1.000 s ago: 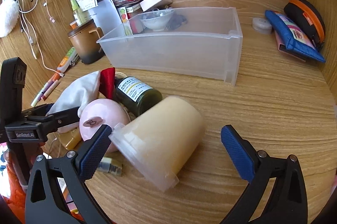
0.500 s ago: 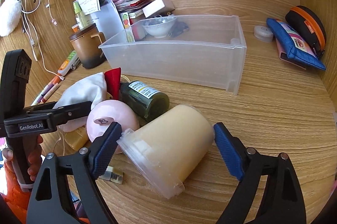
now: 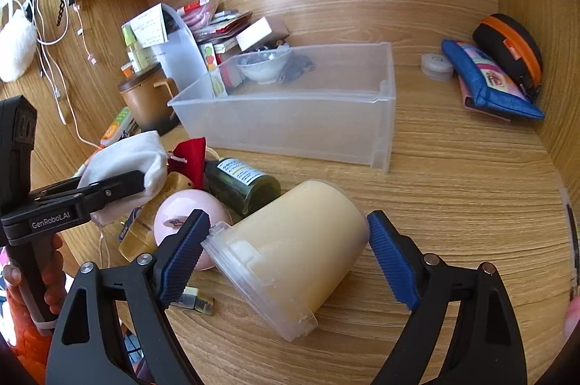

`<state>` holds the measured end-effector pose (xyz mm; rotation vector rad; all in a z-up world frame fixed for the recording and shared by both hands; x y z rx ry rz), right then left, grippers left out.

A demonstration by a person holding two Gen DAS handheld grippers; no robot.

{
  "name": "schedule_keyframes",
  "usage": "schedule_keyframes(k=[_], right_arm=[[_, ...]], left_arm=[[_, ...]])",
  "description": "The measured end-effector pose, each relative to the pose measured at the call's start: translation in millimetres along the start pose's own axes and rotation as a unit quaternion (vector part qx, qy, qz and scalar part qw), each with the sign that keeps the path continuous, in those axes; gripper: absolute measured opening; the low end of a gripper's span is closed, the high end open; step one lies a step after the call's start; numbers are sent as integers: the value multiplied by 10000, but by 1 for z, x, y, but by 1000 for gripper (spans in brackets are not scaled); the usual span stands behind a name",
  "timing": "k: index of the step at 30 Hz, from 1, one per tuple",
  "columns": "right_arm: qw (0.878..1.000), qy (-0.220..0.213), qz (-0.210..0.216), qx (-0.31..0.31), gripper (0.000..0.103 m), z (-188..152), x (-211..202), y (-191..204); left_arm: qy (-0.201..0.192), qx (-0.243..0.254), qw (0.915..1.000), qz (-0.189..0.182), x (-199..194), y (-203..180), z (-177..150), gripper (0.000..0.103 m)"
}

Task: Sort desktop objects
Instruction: 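Lift both held items and carry them over the clear plastic bin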

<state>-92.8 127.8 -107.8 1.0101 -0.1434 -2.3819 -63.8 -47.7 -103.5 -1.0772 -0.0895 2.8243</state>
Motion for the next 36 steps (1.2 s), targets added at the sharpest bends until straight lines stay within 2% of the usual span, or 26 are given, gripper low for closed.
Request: schedule_keyframes(k=[12,19,26,36], right_arm=[[9991,-375,-183,-76,87,19,-31,-7],[9981,-576,-146,-152,86,31,-51,-7],[9960,-821,-209,-273,87,54,-66,-6],[9930,-1061,-154,-486,86,91,-75,2]], left_arm=[[-456,366,9981,184,-37,-11,22,53],[-667,560,9956,342,-50,-15,39,53],[-810,726,9934,366,-56,-22,56,53],[-1109,849,9900,210,-60,-29,96,53]])
Point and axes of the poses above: each gripper's, at about its wrist camera, not at the fingertips, and x roughly the way its jaws point, y to its left, z to its top, the point moved 7 cm from there along x, roughly the way its jaws point, and after that the axes turned 8 degrees about x, right-handed, at the moved point
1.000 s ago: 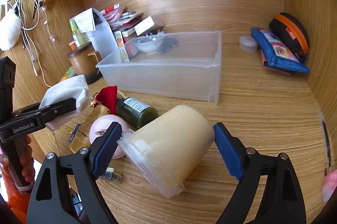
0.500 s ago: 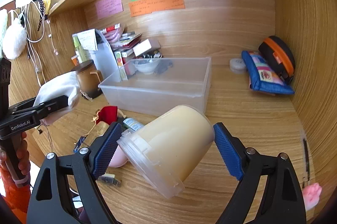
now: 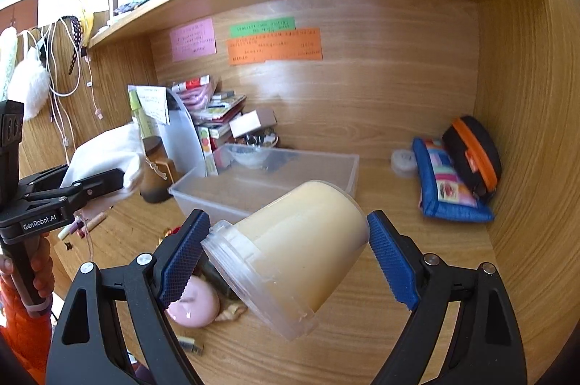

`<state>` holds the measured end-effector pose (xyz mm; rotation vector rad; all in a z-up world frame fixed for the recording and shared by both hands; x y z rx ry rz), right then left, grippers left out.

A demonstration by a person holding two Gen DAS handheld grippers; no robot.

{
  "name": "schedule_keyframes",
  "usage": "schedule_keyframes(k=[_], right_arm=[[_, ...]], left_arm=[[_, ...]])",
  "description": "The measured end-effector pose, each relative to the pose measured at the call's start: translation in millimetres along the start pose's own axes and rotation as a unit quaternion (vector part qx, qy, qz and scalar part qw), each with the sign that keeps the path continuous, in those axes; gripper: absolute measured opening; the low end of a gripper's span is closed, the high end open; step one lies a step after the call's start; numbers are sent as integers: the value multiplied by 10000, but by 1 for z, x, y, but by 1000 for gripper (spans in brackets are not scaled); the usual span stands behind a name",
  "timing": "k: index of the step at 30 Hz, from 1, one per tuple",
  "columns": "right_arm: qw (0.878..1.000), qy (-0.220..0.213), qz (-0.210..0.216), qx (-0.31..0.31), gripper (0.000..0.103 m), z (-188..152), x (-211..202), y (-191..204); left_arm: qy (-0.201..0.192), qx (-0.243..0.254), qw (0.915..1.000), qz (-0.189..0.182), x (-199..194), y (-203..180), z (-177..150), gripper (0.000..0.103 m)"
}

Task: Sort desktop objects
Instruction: 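Lift both held items and carry them over the clear plastic bin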

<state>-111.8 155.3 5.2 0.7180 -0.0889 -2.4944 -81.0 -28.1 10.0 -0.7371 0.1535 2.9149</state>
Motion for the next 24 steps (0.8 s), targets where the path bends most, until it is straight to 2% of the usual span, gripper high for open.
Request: schedule_keyframes(k=[14,24], right_arm=[[9998,71,-5,-210,87,44,45,-5],[9982,501,4,-315,87,59,107,-11]], left_arm=[[213,164,9994,-236,50,6,42,53],[605,178,9976,-288,112,14,53,53]])
Point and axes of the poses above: each gripper's, at about its wrist camera, not at the fingertips, and x roughly the way its jaws point, y to its left, z to its top, the point moved 7 cm from there along x, roughly the way its jaws point, and after that the axes turned 8 degrees about x, right-handed, at the moved point
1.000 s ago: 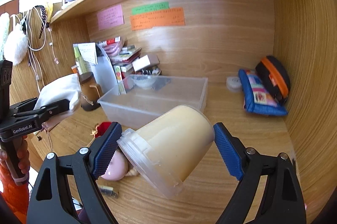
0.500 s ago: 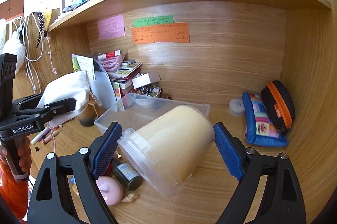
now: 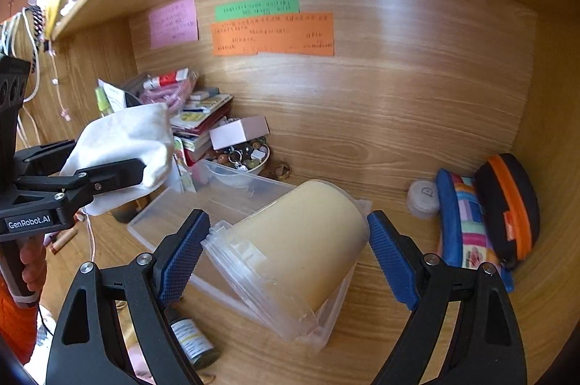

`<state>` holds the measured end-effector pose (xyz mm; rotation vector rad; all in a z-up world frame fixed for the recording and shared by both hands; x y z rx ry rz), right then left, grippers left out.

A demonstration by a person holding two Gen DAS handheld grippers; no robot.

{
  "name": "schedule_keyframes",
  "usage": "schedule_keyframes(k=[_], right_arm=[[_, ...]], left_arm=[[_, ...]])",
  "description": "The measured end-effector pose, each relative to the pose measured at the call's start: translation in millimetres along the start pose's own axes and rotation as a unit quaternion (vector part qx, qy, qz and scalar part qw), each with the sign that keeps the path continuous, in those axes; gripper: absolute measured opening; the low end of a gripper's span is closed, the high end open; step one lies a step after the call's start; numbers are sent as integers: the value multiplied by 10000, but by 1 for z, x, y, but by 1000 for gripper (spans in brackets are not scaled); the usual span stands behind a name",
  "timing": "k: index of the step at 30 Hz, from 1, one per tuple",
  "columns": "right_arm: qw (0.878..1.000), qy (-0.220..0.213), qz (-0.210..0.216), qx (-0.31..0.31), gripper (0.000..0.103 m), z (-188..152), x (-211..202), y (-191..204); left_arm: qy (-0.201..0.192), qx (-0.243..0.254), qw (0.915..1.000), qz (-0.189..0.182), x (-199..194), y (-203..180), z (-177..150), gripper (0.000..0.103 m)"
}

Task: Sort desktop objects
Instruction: 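Lift both held items and carry them over the clear plastic bin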

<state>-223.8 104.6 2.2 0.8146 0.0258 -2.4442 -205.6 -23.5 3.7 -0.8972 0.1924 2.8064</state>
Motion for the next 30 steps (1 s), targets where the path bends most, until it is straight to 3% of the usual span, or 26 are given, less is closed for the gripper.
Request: schedule_keyframes(k=[8,15,30], right_arm=[[9992,375,-67,-82,87,2,46,-6],[9969,710,-181,-285,87,-4,77,-8],[9867,1393,-321,-777,86,-24,119,-3]], left_arm=[[305,-88,9995,-31,46,14,1,53],[729,-20,9972,-190,86,16,-17,53],[1201,130,9924,-244,117,11,-40,55]])
Point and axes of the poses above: each gripper's, at about its wrist camera, not at the fingertips, and x roughly the way its jaws point, y to its left, z to its top, the point moved 7 cm from there along x, roughly the way its jaws point, and after that the axes turned 8 degrees about x, right-handed, at the moved point
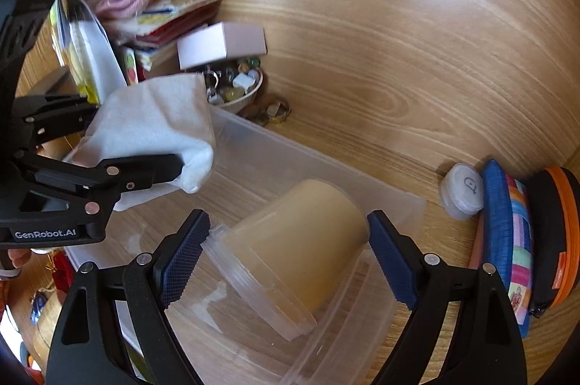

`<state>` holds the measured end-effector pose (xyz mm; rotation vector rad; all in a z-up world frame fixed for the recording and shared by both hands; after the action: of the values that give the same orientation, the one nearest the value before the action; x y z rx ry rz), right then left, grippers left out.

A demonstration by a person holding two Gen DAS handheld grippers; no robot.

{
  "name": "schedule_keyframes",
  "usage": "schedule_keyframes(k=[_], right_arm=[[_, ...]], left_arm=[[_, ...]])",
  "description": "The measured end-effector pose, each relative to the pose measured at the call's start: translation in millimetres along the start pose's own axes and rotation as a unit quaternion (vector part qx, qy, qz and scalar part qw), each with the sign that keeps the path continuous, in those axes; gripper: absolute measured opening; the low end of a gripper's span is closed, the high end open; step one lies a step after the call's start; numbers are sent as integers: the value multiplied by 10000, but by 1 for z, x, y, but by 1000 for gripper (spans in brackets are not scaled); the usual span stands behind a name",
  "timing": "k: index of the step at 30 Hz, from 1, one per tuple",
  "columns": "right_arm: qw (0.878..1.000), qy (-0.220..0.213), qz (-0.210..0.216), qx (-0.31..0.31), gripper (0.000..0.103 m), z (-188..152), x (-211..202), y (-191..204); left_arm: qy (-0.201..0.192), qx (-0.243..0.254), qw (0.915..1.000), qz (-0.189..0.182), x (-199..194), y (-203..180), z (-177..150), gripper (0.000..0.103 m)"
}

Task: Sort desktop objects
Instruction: 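Lift both held items and carry them over the clear plastic bin, then lower both items into the bin and open both grippers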

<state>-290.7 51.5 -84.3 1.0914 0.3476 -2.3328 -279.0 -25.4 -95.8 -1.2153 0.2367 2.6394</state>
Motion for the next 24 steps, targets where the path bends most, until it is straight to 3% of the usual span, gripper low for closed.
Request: schedule_keyframes(k=[3,11,14,15,24], right_arm=[[9998,106,-75,-132,87,-1,4,2],[9972,554,-186,-470,87,-5,18,11],[9958,687,-192,-568,87,-8,21,13],[9951,758,-188,-613,86,-9,23,14],[9921,911,-361,-789,85,-11,25,16]], left_arm=[[234,-34,9997,-61,13,4,-7,55],[158,45,9999,-7,7,2,-9,57],[138,85,9999,5,9,0,-9,65],[137,139,9998,6,8,0,-11,72],[176,197,9996,22,7,1,-14,74]])
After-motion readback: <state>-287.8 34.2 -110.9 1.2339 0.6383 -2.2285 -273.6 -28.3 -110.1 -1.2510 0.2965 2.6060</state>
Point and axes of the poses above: each gripper's, at about its wrist camera, not at the fingertips, and x roughly the way its jaws point, y to its left, z to its top, the point moved 7 cm from there along x, roughly the way its jaws point, and after that the axes turned 8 degrees about x, right-handed, at the moved point
